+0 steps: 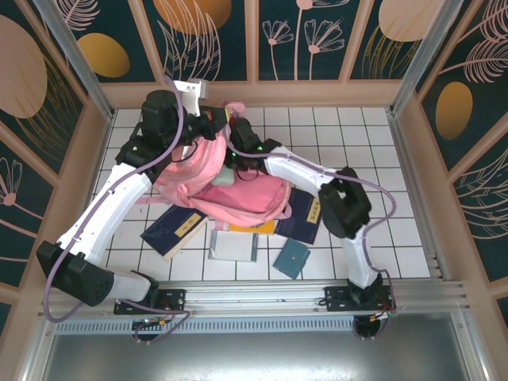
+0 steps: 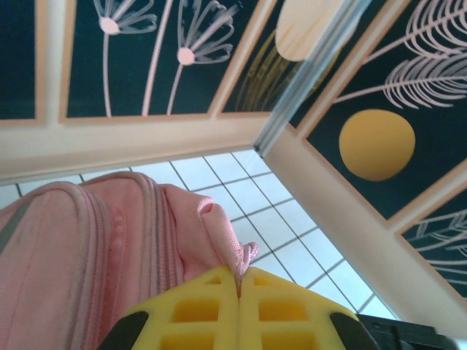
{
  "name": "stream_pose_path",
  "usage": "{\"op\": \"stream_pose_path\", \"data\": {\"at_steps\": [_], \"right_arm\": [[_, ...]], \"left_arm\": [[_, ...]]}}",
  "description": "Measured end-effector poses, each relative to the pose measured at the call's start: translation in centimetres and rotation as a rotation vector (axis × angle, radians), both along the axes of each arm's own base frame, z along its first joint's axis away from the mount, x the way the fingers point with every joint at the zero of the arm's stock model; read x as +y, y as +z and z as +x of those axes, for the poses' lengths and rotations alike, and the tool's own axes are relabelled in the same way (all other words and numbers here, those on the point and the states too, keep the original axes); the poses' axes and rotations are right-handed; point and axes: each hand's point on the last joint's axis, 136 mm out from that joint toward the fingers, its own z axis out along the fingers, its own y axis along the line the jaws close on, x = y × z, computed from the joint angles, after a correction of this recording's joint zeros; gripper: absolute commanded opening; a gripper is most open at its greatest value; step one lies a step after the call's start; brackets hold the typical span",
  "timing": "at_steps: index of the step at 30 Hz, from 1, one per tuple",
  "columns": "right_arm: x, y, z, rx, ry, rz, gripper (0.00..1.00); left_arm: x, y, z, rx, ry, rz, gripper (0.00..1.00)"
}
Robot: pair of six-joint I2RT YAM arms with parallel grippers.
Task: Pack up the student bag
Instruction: Place the pencil case in the student bag, then pick up the card holder from the bottom-center of the table.
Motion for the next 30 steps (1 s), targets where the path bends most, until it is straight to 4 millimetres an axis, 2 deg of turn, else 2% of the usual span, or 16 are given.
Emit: {"op": "stream_pose_path", "data": {"at_steps": [2, 4, 8, 11, 15, 20, 25, 27, 28, 30], "right_arm": [[0.9, 0.4, 2.4, -0.053, -0.028, -0.023, 0.99], [1.1, 0.5, 3.6, -0.09, -0.05, -0.046, 0.99], [0.0, -0.6, 3.7, -0.107, -0.072, -0.101, 0.99], [-1.3, -1.5, 2.9, -0.112, -0.065, -0.15, 0.99], [-2.7, -0.8, 1.7, -0.14, -0.035, -0.175, 0.99], [-5.4, 3.0, -0.8, -0.22, -0.014, -0.162, 0.95], [-9.9, 10.4, -4.2, -0.384, -0.047, -0.096, 0.93], [-11.9, 12.7, -5.8, -0.434, -0.069, -0.074, 0.91], [-13.1, 13.6, -6.6, -0.456, -0.085, -0.062, 0.91], [-15.0, 14.2, -8.1, -0.471, -0.104, -0.056, 0.9]], "left_arm": [[0.6, 0.4, 0.7, -0.02, 0.033, -0.003, 0.0], [1.1, 0.6, 1.2, -0.029, 0.062, -0.003, 0.0], [1.1, 0.2, 1.5, -0.021, 0.066, 0.003, 0.0], [0.7, -0.3, 1.4, -0.008, 0.054, 0.008, 0.0], [0.3, -0.3, 1.2, -0.007, 0.045, 0.008, 0.0], [0.3, -0.4, 1.5, -0.003, 0.051, 0.01, 0.0], [-0.1, -1.2, 2.9, 0.031, 0.063, 0.002, 0.0], [0.1, -1.3, 3.6, 0.04, 0.074, -0.008, 0.0], [0.2, -1.3, 3.9, 0.044, 0.078, -0.012, 0.0], [0.4, -1.1, 4.4, 0.046, 0.086, -0.022, 0.0]]}}
